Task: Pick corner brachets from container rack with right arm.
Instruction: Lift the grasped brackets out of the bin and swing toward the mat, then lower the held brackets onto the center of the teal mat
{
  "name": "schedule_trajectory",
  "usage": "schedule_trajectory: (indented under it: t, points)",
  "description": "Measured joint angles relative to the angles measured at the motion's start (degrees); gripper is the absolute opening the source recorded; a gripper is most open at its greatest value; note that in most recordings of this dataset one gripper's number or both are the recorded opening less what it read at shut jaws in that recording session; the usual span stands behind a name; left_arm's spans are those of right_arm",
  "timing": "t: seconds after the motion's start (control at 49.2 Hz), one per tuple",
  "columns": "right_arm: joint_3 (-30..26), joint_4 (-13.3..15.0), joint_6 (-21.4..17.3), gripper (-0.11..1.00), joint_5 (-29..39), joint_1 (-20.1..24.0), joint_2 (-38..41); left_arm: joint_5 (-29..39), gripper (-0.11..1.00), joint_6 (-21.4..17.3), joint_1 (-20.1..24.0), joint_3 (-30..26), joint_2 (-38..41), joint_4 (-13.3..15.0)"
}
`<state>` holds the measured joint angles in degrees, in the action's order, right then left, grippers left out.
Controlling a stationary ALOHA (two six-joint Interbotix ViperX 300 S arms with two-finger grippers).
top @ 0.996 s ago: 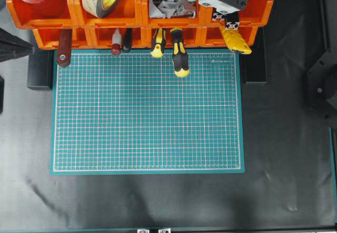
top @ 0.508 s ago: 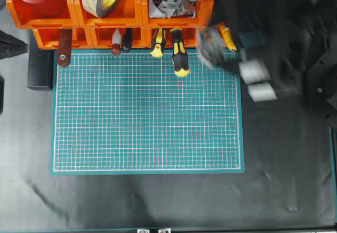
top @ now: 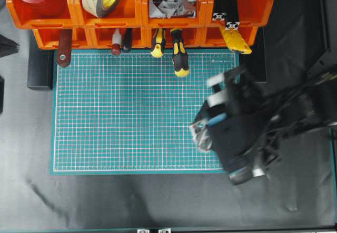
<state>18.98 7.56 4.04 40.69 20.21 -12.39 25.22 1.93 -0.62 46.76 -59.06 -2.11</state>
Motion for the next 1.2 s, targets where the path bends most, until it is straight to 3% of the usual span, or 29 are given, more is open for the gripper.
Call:
schedule_trajectory:
  t: [0.224,0.549,0.834,1.199]
  points:
    - [1.32,3.52,0.26,0.49,-4.83,0.53,8.26,0.0,0.0,0.26,0.0,0.0,-0.26,0.0]
    - [0.26,11.95,0.09,0.48,-12.66,-0.18,22.24,0.0,0.0,0.53,-0.18,0.0,-0.26,0.0]
    - [-0.53,12.66,0.18,0.49,-16.61,-3.52,25.84,0.0,0.0,0.53,-0.26,0.0,-0.35,0.0]
    - [-0.26,12.66,-0.26,0.48,-18.02,-4.04,27.42,0.0,0.0,0.18,-0.26,0.0,-0.26,0.0]
